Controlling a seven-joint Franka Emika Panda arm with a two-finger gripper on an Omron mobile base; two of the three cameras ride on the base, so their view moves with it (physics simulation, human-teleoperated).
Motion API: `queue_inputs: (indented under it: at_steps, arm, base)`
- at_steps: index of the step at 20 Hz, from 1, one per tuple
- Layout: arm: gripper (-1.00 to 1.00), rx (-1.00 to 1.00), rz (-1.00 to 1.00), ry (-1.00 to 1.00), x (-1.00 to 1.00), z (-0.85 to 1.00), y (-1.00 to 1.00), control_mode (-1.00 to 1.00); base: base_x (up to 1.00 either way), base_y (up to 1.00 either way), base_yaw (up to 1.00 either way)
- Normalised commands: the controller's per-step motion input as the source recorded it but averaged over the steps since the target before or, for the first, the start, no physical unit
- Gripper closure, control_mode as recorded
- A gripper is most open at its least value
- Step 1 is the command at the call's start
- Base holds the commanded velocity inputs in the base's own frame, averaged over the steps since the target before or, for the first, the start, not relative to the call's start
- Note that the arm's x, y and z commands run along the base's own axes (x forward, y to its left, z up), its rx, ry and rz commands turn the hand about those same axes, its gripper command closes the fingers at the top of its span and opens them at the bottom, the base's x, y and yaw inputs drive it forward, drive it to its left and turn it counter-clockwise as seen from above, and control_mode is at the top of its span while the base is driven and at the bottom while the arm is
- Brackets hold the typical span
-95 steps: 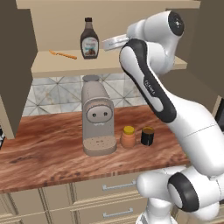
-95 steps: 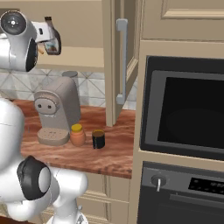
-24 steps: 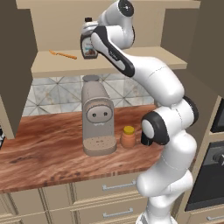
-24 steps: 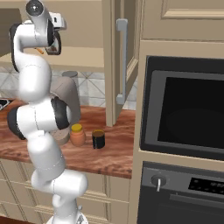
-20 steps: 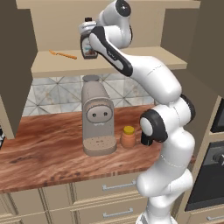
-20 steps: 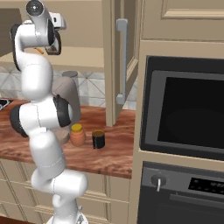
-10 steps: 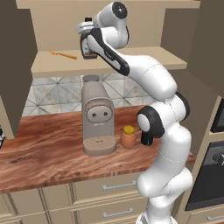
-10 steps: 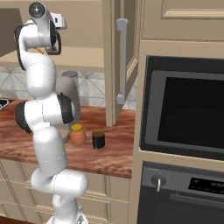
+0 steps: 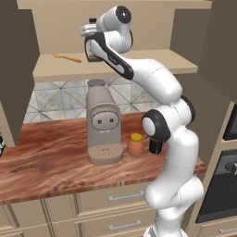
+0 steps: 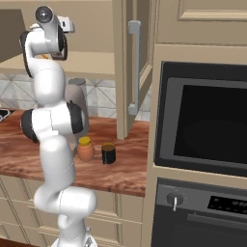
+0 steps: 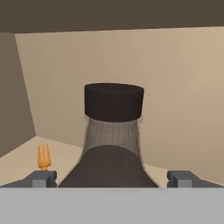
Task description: Pick the syrup bottle and honey bottle from the cabinet and place them next to the mug.
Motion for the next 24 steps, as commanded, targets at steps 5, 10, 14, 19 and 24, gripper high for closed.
queue_inputs:
  at_steps: [5, 10, 14, 19, 24]
  arm:
    - [-1.0, 0.0, 0.0, 0.0, 0.11, 0.0, 0.08, -1.0]
    - [-1.0, 0.0, 0.0, 0.01, 0.0, 0.0, 0.03, -1.0]
    - [1.0, 0.0, 0.0, 0.02, 0.0, 0.0, 0.01, -1.0]
    - [1.0, 0.0, 0.0, 0.0, -0.02, 0.0, 0.0, -1.0]
    - [1.0, 0.0, 0.01, 0.0, -0.26, 0.0, 0.0, -1.0]
  base:
    - [0.0, 0.0, 0.0]
    - [0.0, 0.0, 0.0]
    - [0.0, 0.0, 0.0]
    - [0.0, 0.0, 0.0]
    - [0.0, 0.0, 0.0]
